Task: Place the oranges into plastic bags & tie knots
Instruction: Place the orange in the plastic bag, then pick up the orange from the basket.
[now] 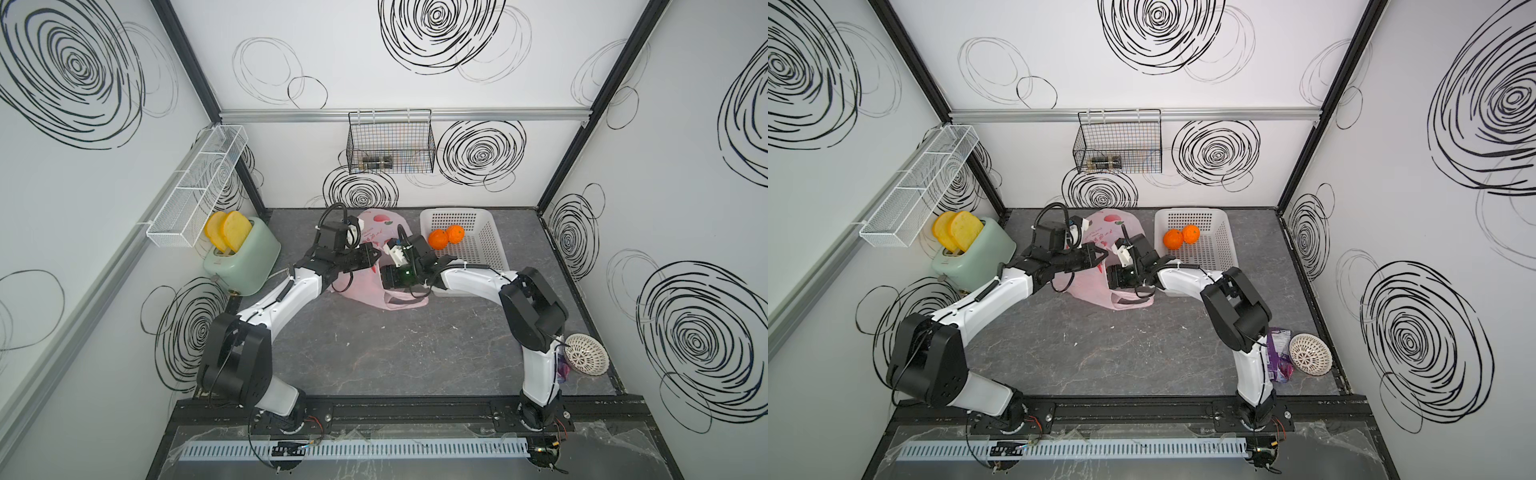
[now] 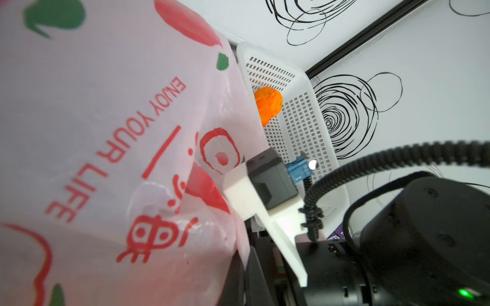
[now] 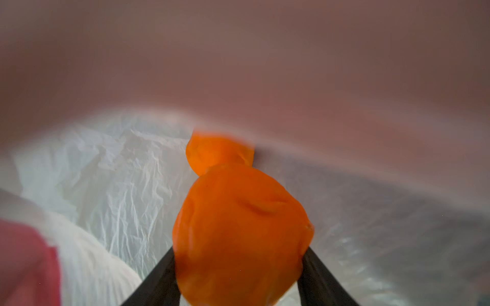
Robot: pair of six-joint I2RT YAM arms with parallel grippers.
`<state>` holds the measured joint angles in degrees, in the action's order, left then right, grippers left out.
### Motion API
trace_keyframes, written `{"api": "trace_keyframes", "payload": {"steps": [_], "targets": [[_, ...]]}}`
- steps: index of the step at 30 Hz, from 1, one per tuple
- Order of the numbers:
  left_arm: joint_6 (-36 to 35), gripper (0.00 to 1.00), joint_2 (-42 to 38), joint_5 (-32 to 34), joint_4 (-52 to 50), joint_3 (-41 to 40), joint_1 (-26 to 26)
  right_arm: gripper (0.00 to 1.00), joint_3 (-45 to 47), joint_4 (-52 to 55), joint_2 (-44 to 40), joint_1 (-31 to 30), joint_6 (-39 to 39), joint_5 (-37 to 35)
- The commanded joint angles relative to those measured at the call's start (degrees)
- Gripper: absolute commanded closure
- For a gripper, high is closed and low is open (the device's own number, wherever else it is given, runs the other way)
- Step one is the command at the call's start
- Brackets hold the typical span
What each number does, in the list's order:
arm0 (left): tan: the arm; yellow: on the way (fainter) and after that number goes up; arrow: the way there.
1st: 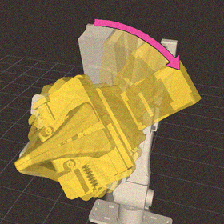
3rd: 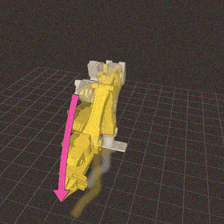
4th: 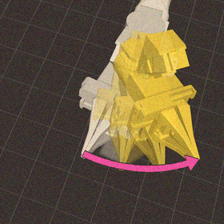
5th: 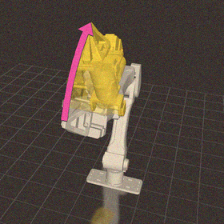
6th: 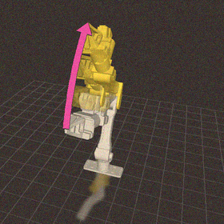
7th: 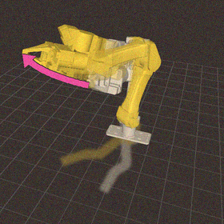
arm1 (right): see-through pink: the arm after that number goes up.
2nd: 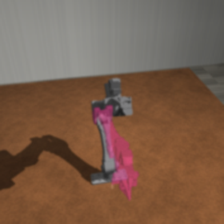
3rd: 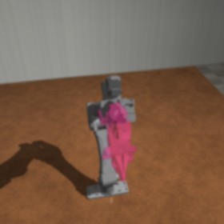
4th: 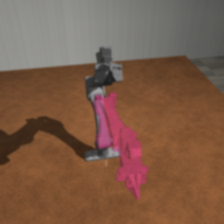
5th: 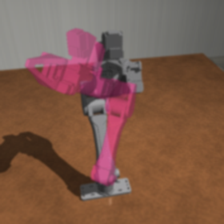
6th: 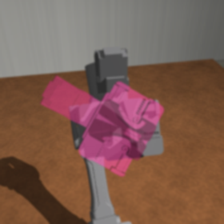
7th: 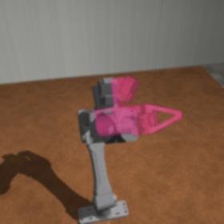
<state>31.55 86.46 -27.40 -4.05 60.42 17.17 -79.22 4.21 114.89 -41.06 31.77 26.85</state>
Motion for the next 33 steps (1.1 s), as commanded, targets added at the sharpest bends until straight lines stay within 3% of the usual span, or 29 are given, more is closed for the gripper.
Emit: {"api": "trace_keyframes", "payload": {"steps": [1, 6, 12, 18, 24, 29, 33], "targets": [[0.48, 1.00, -1.46, -1.21, 3.35, -1.07, -0.29, 0.30, -1.73, 1.49, 0.25, -0.69, 0.62, 1.60], [0.19, 1.00, -1.63, -0.86, 3.26, -1.62, -0.38, 0.17, -1.43, 3.77, -2.15, 0.65, -0.90, 0.22], [0.35, 1.00, -1.99, -0.38, 3.35, -2.49, -0.47, 0.15, 2.42, 4.16, -8.19, 2.65, -1.14, 0.64], [0.06, 1.00, -2.23, 0.10, 2.74, -2.50, -0.19, 0.22, 8.48, 7.62, -20.32, 6.02, -2.49, 0.28], [0.87, 1.00, -1.99, -0.19, 4.60, -4.41, 0.46, 0.20, 15.40, 6.50, -31.68, 15.35, -3.58, -2.35], [1.06, 1.00, -1.47, -0.43, 5.06, -4.36, 1.18, 0.18, 13.99, 6.41, -28.00, 25.07, -5.88, -3.17], [0.80, 1.00, -1.14, -0.46, 5.04, -4.30, 1.31, 0.17, 6.29, 9.62, -17.54, 31.39, -6.52, -5.70]]}}
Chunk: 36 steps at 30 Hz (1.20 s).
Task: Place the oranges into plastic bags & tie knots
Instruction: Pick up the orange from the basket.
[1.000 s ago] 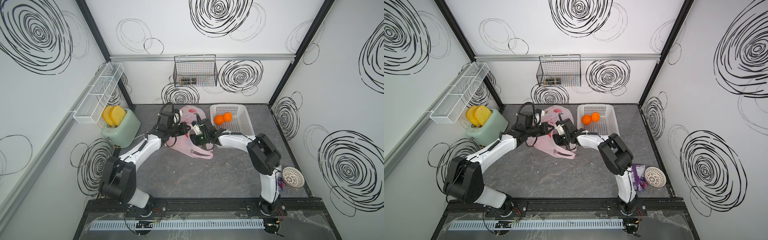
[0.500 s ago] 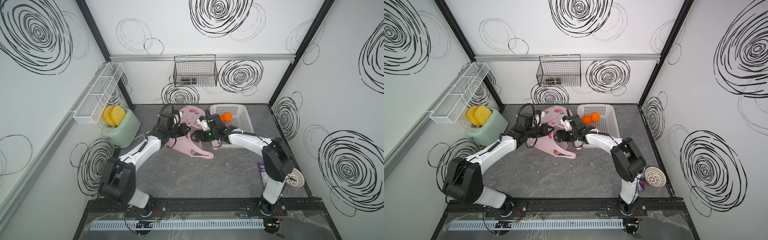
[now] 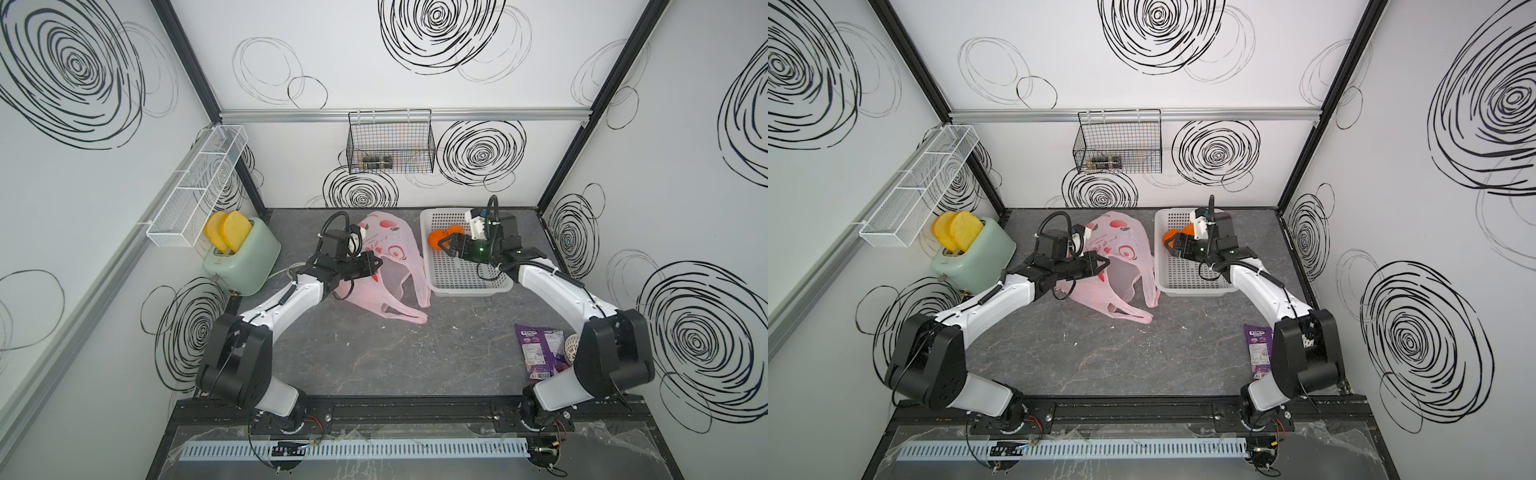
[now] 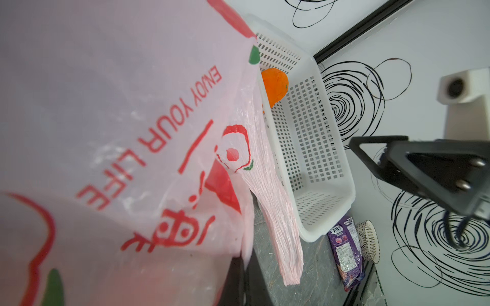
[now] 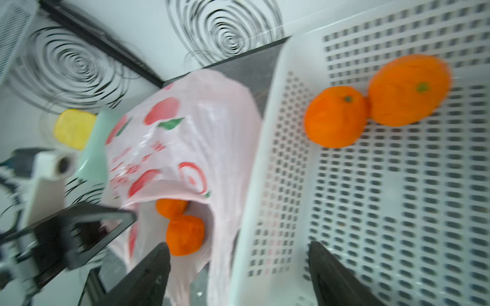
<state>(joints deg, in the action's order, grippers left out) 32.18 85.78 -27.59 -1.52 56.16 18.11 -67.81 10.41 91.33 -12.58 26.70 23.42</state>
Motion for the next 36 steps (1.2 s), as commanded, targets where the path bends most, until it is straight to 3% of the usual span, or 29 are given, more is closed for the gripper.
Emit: {"api": "trace_keyframes", "payload": {"steps": [1, 13, 16, 24, 30, 36], "targets": [[0.07, 1.00, -0.29, -0.46, 2.61, -0.15, 0.38, 0.17, -8.44, 5.23, 9.26, 3.81, -1.28, -2.83], [-0.95, 1.00, 1.14, -0.57, 1.49, 0.60, 1.10, 0.14, -29.83, 9.67, 33.55, 6.73, -3.77, -3.02], [-1.15, 1.00, 0.97, -0.44, 1.25, 0.45, 1.31, 0.14, -32.66, 8.75, 36.52, 6.95, -3.76, -1.81], [-1.76, 1.00, 0.77, 0.06, 0.51, 0.57, 1.31, 0.17, -37.92, 9.87, 40.69, 7.51, -3.66, -6.48], [-1.86, 1.00, 0.55, -0.10, 0.01, 0.72, 1.36, 0.27, -37.83, 10.47, 42.98, 8.18, -3.58, -4.11], [-1.60, 1.00, 0.01, 0.43, -0.09, -0.26, 1.62, 0.44, -37.17, 11.41, 39.83, 8.33, -4.54, -5.25]]}}
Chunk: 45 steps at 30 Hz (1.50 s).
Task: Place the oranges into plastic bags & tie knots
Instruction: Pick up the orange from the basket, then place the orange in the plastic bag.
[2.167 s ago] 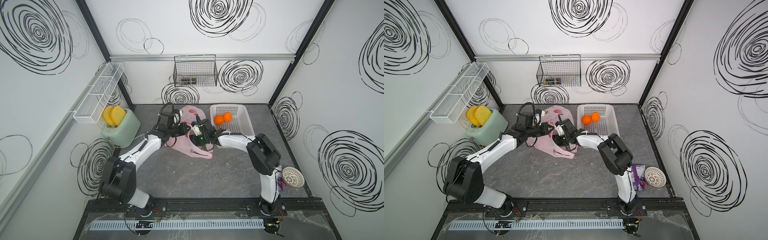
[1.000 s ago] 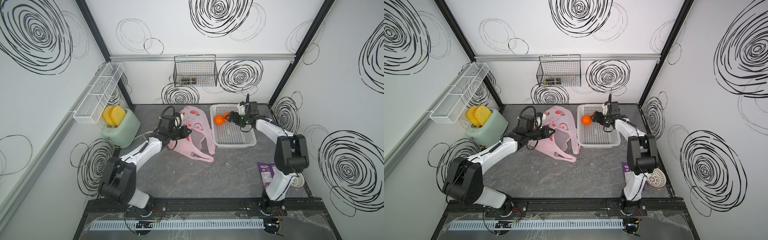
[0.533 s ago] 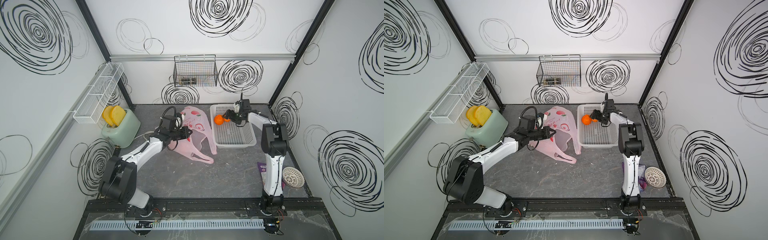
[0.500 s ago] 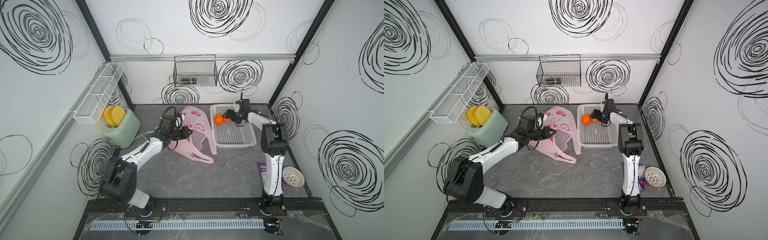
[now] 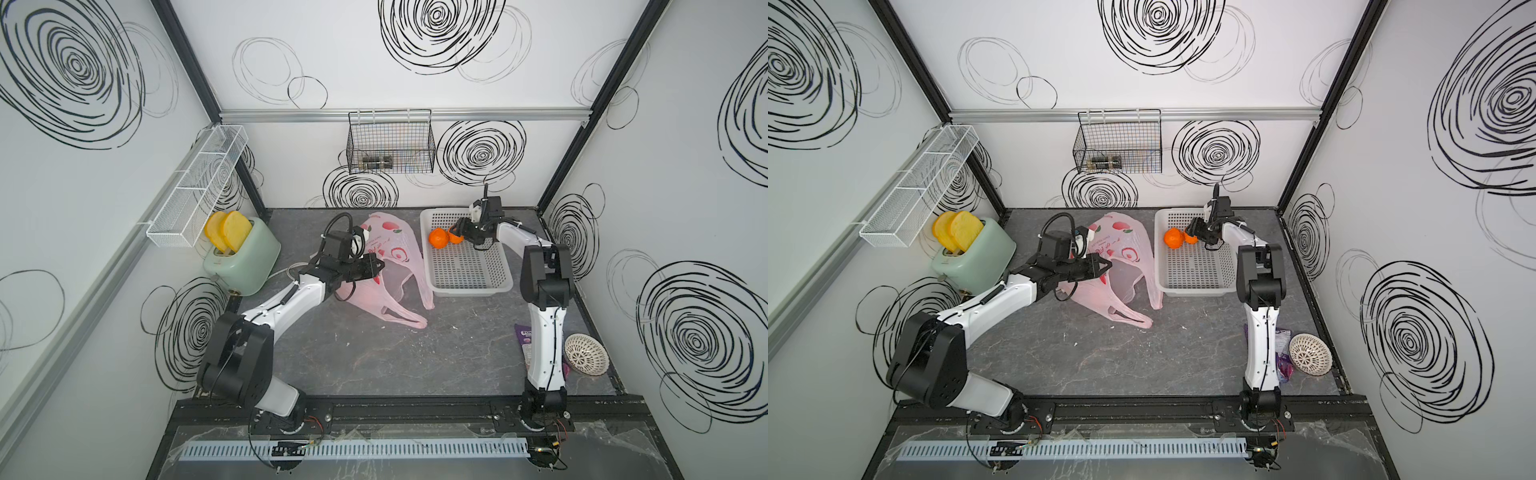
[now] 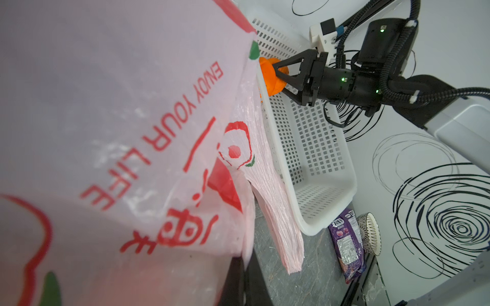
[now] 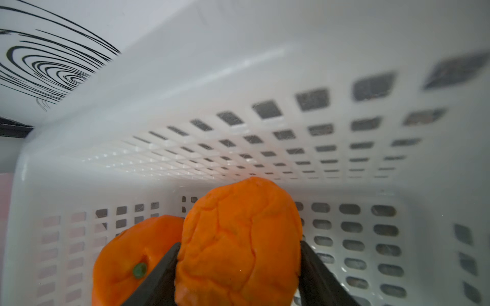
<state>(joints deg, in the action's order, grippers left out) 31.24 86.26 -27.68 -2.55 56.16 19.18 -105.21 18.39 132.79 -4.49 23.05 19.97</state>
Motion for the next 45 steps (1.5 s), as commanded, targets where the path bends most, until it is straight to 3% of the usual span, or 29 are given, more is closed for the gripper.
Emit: {"api": "trace_keyframes", "payload": {"steps": [1, 8, 14, 18, 22, 30, 41, 45], "targets": [[-0.57, 1.00, -0.48, 0.52, 1.01, -0.26, 0.58, 0.46, 0.61, 3.77, -2.72, 0.34, -1.13, -1.99], [-0.47, 1.00, -0.70, 0.61, 0.91, 0.53, 1.22, 0.52, 11.86, -0.57, -15.75, 1.15, -1.27, 1.49], [-0.91, 1.00, -1.40, 0.23, 1.47, 0.05, 1.25, 0.51, 33.71, -10.72, -34.15, 0.64, 3.27, 11.66], [-0.58, 1.00, -1.71, 0.13, 2.46, -0.48, 1.30, 0.49, 47.33, -18.74, -45.24, -3.95, 5.53, 16.29], [-0.58, 1.00, -1.61, -0.44, 2.55, -0.35, 1.90, 0.47, 54.78, -23.78, -49.41, -11.44, 8.54, 19.14], [0.04, 1.00, -2.67, -0.87, 3.34, -0.92, 2.16, 0.46, 51.18, -26.30, -43.69, -25.83, 11.32, 14.75], [0.18, 1.00, -4.35, -3.70, 4.28, -1.39, -1.07, 0.44, 32.32, -26.49, -22.38, -32.10, 15.51, 6.94], [1.88, 1.00, -3.81, -4.83, 7.19, -3.16, -1.13, 0.34, 29.70, -32.27, -16.38, -33.38, 16.15, 5.97]]}}
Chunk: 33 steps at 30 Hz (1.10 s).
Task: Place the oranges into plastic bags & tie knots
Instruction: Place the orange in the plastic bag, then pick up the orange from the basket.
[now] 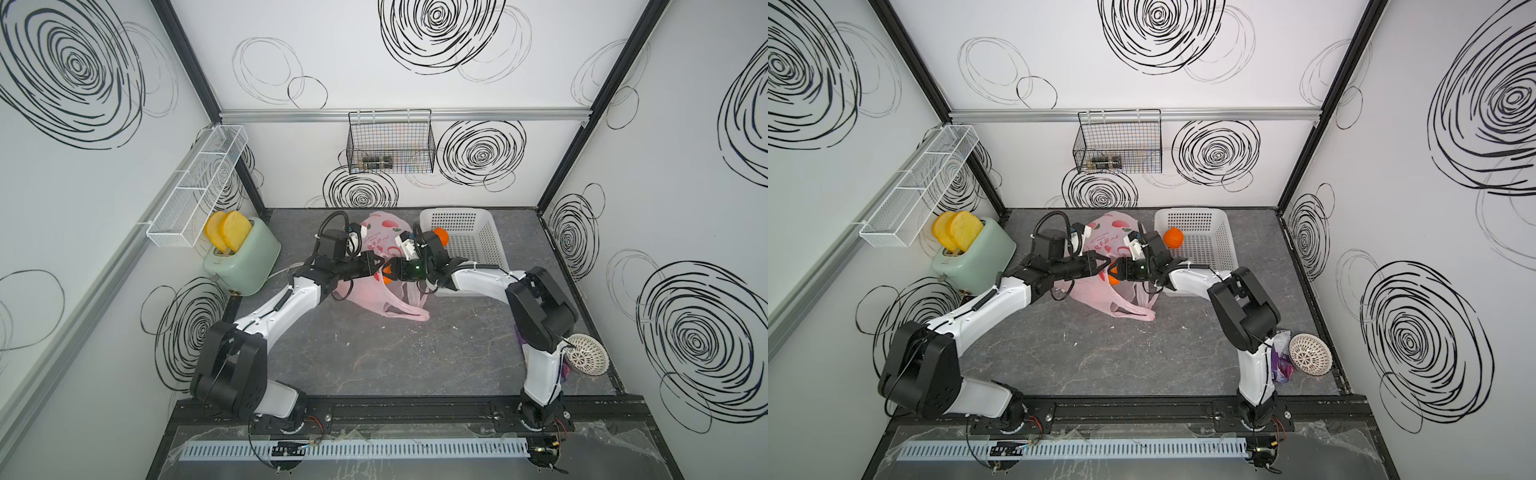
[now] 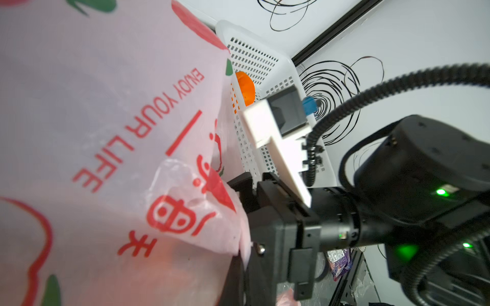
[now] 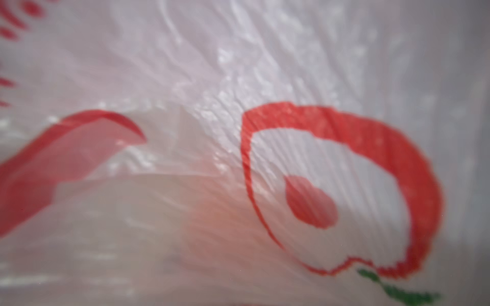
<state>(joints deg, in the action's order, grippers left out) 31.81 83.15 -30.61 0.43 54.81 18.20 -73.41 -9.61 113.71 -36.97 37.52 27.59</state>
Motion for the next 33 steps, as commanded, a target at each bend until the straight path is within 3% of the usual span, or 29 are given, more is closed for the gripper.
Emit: {"api": "trace_keyframes", "payload": {"steps": [1, 4, 7, 16, 23, 26, 33], "targets": [[1.65, 1.00, -0.63, -2.06, 4.86, -2.25, -0.22, 0.31, -3.23, -3.88, 3.97, -0.91, 1.68, -1.04], [1.80, 1.00, -0.63, -2.08, 5.47, -2.87, -0.79, 0.21, -4.96, -0.79, 5.12, -0.91, 1.04, -0.74], [1.08, 1.00, -0.37, -2.25, 5.04, -2.69, -1.70, 0.00, -2.34, -0.11, 1.20, -0.91, 0.10, -2.47], [1.79, 1.00, -0.03, -1.93, 5.45, -1.98, -2.73, 0.01, 7.23, 8.81, -17.32, 1.09, -3.60, -4.84], [1.67, 1.00, 0.87, -1.51, 5.02, -1.52, -2.49, 0.02, 15.45, 9.32, -31.59, 10.51, -5.27, -4.06], [1.55, 1.00, 1.22, -1.39, 4.63, -1.03, -2.21, 0.02, 13.43, 12.55, -29.01, 16.04, -9.68, -6.28], [0.38, 1.00, 1.37, -0.98, 2.94, -0.51, -1.49, 0.02, 1.76, 17.18, -12.64, 23.98, -12.82, -9.21]]}}
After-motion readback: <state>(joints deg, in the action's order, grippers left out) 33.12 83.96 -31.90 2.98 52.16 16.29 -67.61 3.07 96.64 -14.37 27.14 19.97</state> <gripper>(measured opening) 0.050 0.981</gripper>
